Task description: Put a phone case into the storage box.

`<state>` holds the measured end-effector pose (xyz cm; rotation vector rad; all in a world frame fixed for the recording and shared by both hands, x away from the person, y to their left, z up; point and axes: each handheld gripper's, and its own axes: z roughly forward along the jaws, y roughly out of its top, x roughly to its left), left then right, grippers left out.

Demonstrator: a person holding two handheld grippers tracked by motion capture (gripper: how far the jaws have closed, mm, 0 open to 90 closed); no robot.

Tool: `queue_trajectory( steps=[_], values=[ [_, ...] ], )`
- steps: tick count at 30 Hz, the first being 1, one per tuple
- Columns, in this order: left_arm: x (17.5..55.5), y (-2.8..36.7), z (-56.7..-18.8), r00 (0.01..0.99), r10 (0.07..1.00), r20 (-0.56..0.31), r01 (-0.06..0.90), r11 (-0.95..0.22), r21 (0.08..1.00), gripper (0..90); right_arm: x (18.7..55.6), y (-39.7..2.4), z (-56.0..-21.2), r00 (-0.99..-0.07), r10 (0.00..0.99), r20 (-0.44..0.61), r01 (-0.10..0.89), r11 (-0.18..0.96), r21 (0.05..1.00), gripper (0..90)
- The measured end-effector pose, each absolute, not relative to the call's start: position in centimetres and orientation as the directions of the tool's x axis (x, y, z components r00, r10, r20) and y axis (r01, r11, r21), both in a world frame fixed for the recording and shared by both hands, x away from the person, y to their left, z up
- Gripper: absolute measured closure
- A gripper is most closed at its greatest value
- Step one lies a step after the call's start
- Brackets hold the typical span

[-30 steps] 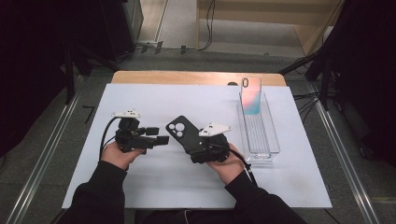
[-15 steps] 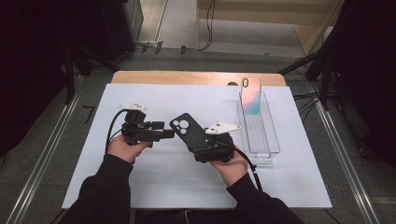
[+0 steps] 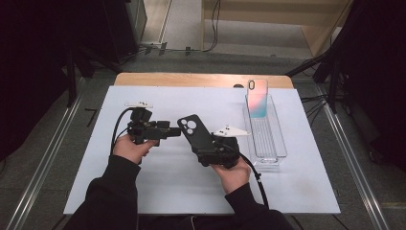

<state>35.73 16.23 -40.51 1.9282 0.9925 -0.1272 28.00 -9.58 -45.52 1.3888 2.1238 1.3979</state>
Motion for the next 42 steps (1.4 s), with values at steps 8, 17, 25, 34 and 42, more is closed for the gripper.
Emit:
queue_trajectory(
  steps=[8, 17, 25, 34, 42],
  values=[
    [36.2, 15.6, -40.5, 0.644, 0.602, -0.472, 0.703, -0.221, 0.676, 26.5, 27.7, -8.8, -46.2, -0.484, 0.803, 0.348, 0.588, 0.004, 0.809, 13.2],
    [36.6, 15.0, -40.7, 0.606, 0.626, -0.491, 0.73, -0.193, 0.655, 28.0, 27.7, -8.7, -47.0, -0.429, 0.801, 0.418, 0.596, -0.096, 0.797, 13.1],
    [37.2, 14.3, -40.7, 0.541, 0.636, -0.551, 0.784, -0.145, 0.604, 38.8, 27.5, -8.1, -47.2, -0.433, 0.801, 0.414, 0.585, -0.1, 0.805, 13.1],
    [37.6, 13.6, -40.8, 0.503, 0.625, -0.597, 0.815, -0.113, 0.568, 56.5, 27.3, -7.9, -47.0, -0.448, 0.795, 0.408, 0.558, -0.108, 0.823, 13.0],
    [37.9, 14.1, -40.9, 0.472, 0.59, -0.654, 0.837, -0.069, 0.542, 70.3, 27.3, -7.9, -47.0, -0.457, 0.79, 0.408, 0.548, -0.111, 0.829, 13.0]
  ],
)
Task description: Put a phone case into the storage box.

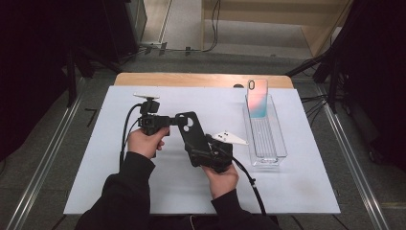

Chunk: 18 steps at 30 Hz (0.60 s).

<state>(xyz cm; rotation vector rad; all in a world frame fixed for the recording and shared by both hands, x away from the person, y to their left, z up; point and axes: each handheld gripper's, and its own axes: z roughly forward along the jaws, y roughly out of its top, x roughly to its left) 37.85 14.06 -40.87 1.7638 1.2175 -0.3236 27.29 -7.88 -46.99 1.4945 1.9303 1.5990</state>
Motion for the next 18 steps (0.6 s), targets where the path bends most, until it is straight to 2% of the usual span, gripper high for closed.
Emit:
queue_trajectory(
  steps=[10, 18],
  values=[
    [37.56, 14.39, -40.69, 0.47, 0.506, -0.723, 0.849, -0.037, 0.527, 77.9, 27.4, -7.6, -47.26, -0.48, 0.788, 0.385, 0.534, -0.085, 0.841, 12.0],
    [37.29, 14.73, -40.25, 0.475, 0.461, -0.75, 0.85, -0.021, 0.526, 78.9, 27.31, -7.87, -46.89, -0.515, 0.779, 0.356, 0.496, -0.068, 0.866, 10.7]
  ],
)
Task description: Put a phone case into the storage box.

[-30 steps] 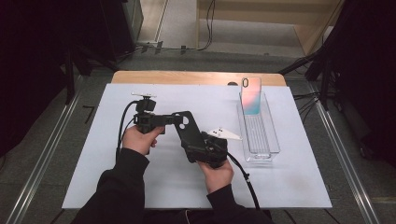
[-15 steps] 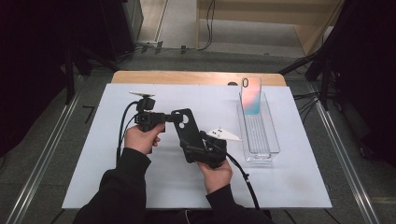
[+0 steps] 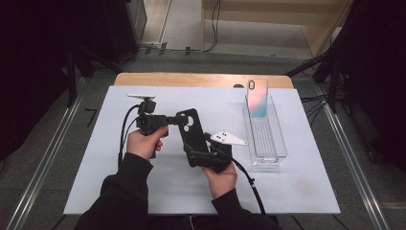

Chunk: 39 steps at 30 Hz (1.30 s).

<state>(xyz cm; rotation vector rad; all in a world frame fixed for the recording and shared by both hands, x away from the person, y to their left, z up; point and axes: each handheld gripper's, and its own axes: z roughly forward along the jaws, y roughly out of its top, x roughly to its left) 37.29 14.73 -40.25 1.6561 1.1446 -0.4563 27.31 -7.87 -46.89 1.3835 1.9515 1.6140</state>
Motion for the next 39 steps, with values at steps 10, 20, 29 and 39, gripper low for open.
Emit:
queue_trajectory(
  steps=[10, 20, 29, 39],
  values=[
    [36.9, 15.2, -39.6, 0.524, 0.465, -0.714, 0.818, -0.04, 0.574, 79.4, 27.7, -9.1, -45.2, -0.596, 0.745, 0.3, 0.476, 0.027, 0.879, 0.0],
    [36.3, 15.2, -39.0, 0.59, 0.498, -0.635, 0.757, -0.069, 0.649, 79.2, 28.6, -11.2, -43.9, -0.615, 0.721, 0.32, 0.535, 0.083, 0.841, 0.0],
    [35.4, 14.4, -38.7, 0.661, 0.518, -0.543, 0.68, -0.108, 0.725, 79.2, 28.6, -12.2, -43.2, -0.646, 0.703, 0.297, 0.525, 0.128, 0.841, 0.0],
    [34.1, 13.6, -38.4, 0.716, 0.552, -0.427, 0.582, -0.135, 0.802, 79.1, 28.7, -12.8, -43.3, -0.676, 0.679, 0.287, 0.515, 0.157, 0.843, 0.0]
  ],
)
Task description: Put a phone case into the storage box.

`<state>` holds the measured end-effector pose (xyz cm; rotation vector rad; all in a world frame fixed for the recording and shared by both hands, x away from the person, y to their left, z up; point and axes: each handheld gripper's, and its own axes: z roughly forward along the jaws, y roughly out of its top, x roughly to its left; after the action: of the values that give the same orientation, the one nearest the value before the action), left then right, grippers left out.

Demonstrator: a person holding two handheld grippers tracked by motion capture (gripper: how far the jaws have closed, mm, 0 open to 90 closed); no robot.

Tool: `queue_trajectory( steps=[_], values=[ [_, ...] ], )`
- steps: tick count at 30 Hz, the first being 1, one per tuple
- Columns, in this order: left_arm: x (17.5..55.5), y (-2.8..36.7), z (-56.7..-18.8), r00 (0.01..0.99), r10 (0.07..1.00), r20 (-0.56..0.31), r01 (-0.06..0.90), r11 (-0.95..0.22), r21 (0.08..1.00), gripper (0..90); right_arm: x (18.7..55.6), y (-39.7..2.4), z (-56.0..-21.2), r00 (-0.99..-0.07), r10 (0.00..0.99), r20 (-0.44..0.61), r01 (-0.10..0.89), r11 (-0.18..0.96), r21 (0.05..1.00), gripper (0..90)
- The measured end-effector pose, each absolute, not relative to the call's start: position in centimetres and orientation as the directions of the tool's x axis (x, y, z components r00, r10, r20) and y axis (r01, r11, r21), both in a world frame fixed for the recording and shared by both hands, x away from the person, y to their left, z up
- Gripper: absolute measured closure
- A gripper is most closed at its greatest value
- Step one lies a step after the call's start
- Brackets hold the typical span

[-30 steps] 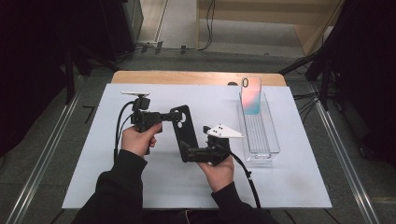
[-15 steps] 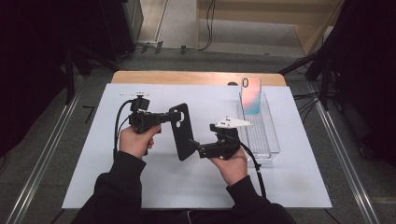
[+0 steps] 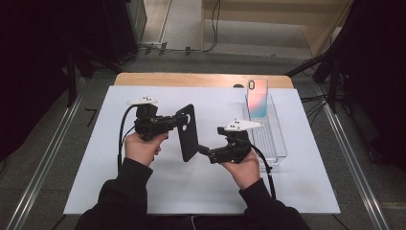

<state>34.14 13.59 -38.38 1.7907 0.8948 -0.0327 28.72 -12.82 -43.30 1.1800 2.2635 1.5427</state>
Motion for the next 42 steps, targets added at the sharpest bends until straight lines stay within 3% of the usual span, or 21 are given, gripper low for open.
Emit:
queue_trajectory(
  steps=[5, 12, 38, 40, 42],
  values=[
    [33.5, 13.0, -38.6, 0.766, 0.531, -0.361, 0.509, -0.158, 0.846, 79.0, 28.8, -12.8, -43.6, -0.683, 0.669, 0.295, 0.517, 0.157, 0.841, 0.0],
    [33.1, 12.7, -39.1, 0.776, 0.522, -0.355, 0.49, -0.143, 0.86, 79.0, 28.8, -12.9, -43.6, -0.686, 0.67, 0.284, 0.509, 0.163, 0.845, 0.0],
    [31.6, 9.1, -40.3, 0.787, 0.437, -0.435, 0.545, -0.161, 0.823, 78.9, 29.7, -11.8, -43.3, -0.652, 0.712, 0.262, 0.53, 0.181, 0.829, 0.0],
    [31.5, 8.9, -40.4, 0.79, 0.428, -0.439, 0.545, -0.162, 0.823, 78.8, 29.6, -11.9, -43.2, -0.657, 0.707, 0.261, 0.527, 0.183, 0.83, 8.1],
    [31.5, 8.9, -40.4, 0.788, 0.427, -0.442, 0.547, -0.159, 0.822, 78.5, 29.5, -12.0, -43.2, -0.656, 0.712, 0.252, 0.521, 0.185, 0.833, 9.0]
  ],
)
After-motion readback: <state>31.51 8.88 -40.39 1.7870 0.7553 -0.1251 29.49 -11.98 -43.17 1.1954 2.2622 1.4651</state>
